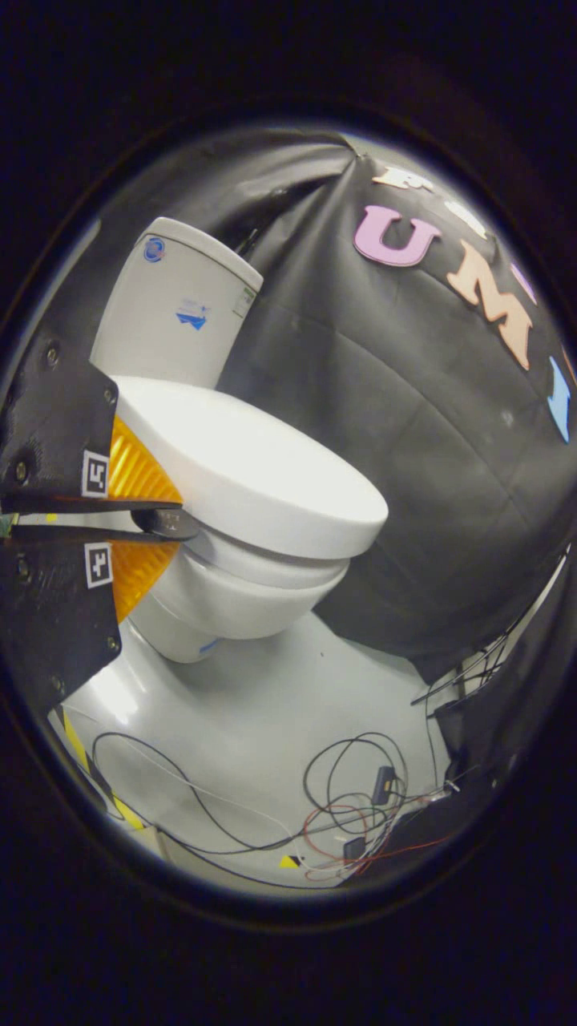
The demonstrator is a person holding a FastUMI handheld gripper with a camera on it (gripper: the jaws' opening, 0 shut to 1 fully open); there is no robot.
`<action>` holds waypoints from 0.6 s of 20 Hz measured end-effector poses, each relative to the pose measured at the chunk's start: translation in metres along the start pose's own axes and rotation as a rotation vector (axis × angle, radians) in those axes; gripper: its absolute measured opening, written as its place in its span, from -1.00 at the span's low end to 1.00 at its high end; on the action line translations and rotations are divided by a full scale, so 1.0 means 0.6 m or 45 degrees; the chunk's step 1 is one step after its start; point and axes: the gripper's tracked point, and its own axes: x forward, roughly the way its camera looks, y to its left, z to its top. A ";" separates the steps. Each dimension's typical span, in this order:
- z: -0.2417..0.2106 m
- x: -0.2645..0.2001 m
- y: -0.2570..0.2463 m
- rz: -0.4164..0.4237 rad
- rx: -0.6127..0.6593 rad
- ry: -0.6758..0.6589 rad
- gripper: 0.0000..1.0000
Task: Open the toilet lid.
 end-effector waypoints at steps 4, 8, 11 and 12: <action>0.014 -0.015 0.030 0.038 -0.066 -0.040 -0.88; 0.033 -0.036 0.065 0.032 -0.159 -0.078 -0.88; 0.045 -0.054 0.104 0.025 -0.289 -0.114 -0.88; 0.047 -0.062 0.120 0.030 -0.338 -0.125 -0.88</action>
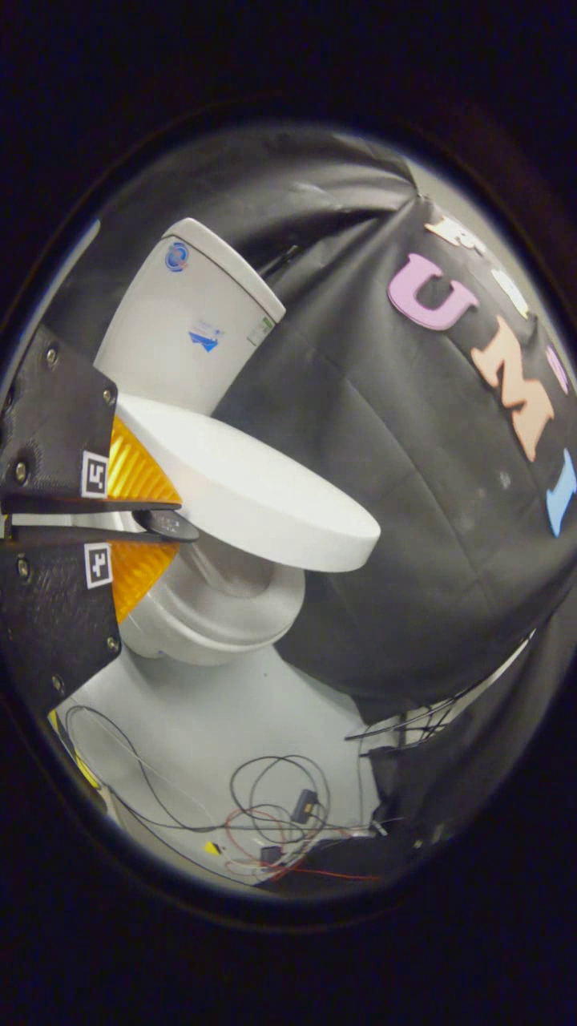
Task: Open the toilet lid.
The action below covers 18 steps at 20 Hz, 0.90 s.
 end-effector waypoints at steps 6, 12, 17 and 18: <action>0.036 -0.027 0.071 0.040 -0.176 -0.056 -0.88; 0.044 -0.035 0.094 0.054 -0.157 -0.072 -0.88; 0.048 -0.036 0.113 0.039 -0.237 -0.119 -0.88; 0.046 -0.036 0.119 0.031 -0.271 -0.124 -0.88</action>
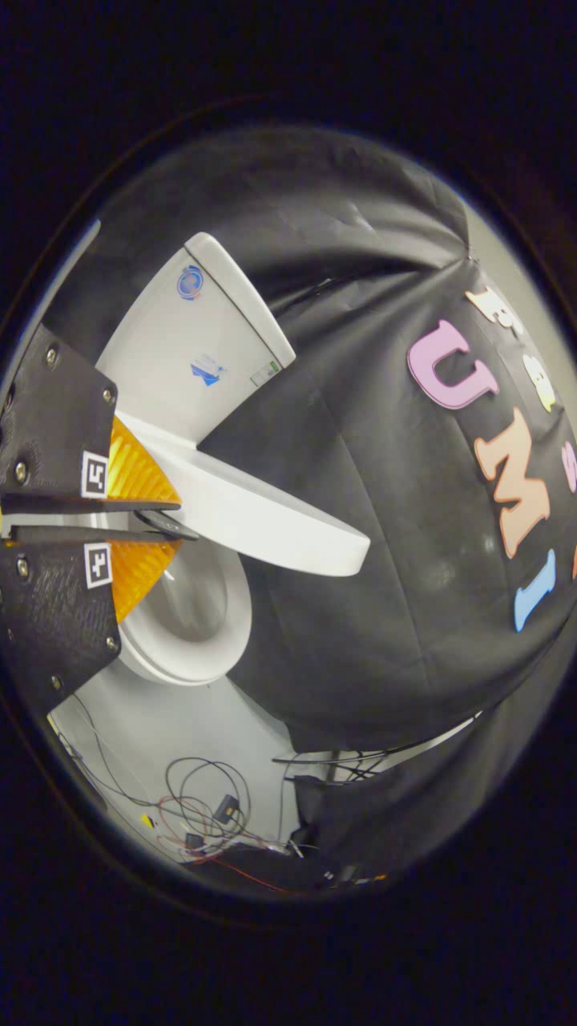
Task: Open the toilet lid.
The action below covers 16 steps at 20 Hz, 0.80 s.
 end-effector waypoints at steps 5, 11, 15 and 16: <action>0.015 -0.008 0.026 0.006 -0.025 -0.034 -0.88; 0.028 -0.010 0.057 0.031 -0.042 -0.071 -0.88; 0.038 -0.010 0.085 0.025 0.038 -0.068 -0.88; 0.040 -0.010 0.091 0.019 0.062 -0.064 -0.88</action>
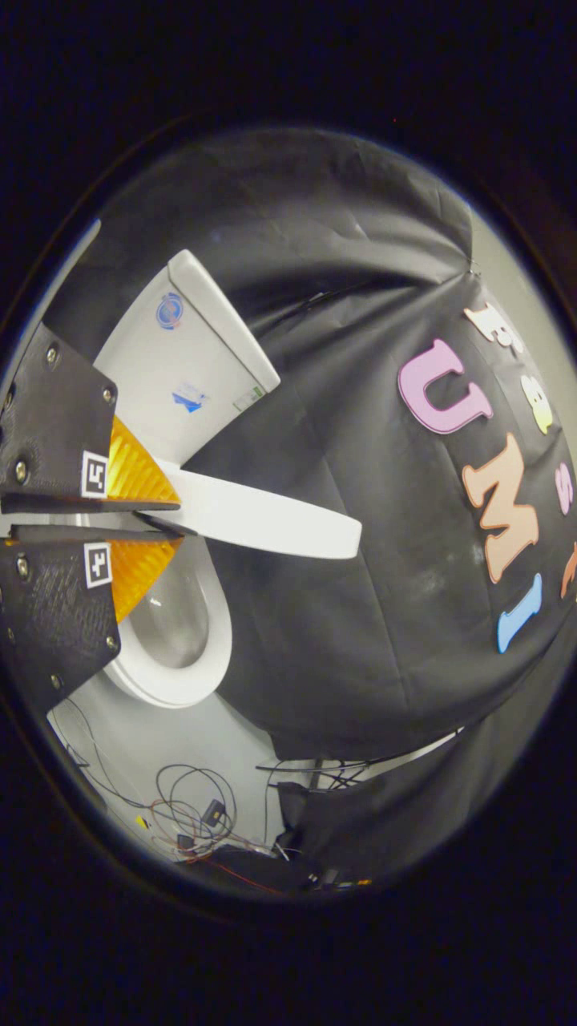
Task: Open the toilet lid.
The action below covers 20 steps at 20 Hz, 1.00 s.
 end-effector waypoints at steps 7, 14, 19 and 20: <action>0.007 0.001 0.038 -0.093 0.058 0.016 -0.88; 0.015 -0.004 0.113 -0.071 -0.120 -0.020 -0.88; 0.011 -0.008 0.141 -0.080 -0.213 -0.043 -0.88; 0.011 -0.010 0.150 -0.073 -0.218 -0.045 -0.88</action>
